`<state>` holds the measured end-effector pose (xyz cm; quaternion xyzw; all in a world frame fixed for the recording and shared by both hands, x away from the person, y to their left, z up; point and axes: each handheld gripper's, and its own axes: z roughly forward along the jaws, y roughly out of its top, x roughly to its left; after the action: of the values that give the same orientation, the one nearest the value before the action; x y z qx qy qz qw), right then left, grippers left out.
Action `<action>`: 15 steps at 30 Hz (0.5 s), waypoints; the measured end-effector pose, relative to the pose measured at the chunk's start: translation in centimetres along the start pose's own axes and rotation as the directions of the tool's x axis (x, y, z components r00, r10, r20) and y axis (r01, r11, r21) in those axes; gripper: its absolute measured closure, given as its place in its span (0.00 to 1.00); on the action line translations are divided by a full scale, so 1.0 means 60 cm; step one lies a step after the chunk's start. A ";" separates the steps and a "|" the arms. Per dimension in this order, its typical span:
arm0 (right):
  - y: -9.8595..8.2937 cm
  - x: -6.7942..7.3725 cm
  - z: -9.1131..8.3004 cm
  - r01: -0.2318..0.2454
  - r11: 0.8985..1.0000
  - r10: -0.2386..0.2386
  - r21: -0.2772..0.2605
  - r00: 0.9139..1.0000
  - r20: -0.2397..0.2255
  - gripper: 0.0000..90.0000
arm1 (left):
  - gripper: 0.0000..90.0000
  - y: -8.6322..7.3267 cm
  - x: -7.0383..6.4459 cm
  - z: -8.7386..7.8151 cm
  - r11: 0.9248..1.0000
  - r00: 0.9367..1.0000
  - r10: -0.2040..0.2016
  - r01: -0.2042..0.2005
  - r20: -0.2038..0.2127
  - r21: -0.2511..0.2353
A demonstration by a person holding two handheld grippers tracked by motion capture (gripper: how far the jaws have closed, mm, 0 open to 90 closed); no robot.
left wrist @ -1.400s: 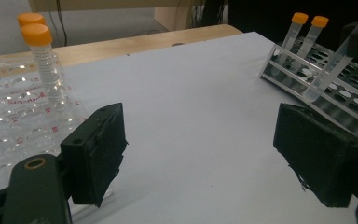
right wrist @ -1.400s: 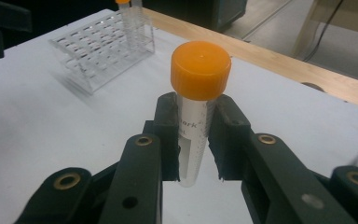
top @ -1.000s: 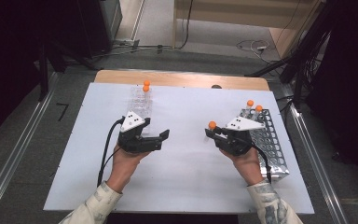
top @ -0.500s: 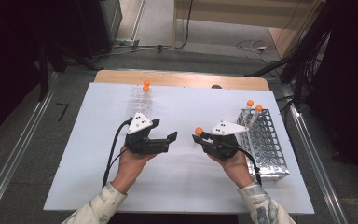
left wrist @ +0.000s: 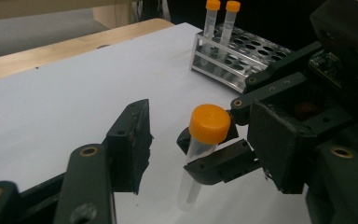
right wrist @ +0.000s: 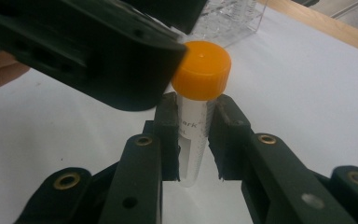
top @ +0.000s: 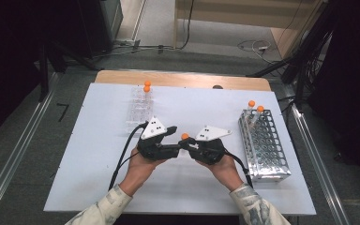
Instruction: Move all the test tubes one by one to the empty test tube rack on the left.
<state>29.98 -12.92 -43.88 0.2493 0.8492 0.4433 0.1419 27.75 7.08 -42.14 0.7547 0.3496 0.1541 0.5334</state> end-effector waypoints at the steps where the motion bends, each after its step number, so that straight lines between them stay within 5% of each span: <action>1: 0.001 0.001 0.001 0.002 1.000 -0.002 0.001 1.000 -0.004 0.80 | 0.46 0.000 0.000 0.001 1.000 1.000 0.001 -0.001 -0.003 0.003; 15: 0.003 0.008 0.012 -0.027 1.000 0.027 -0.008 0.998 -0.052 0.80 | 0.73 -0.007 -0.001 0.008 1.000 1.000 0.009 -0.009 0.008 0.017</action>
<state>29.97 -12.10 -44.15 0.2484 0.8472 0.4553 0.1149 27.83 6.76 -42.68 0.7615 0.3454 0.1506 0.5274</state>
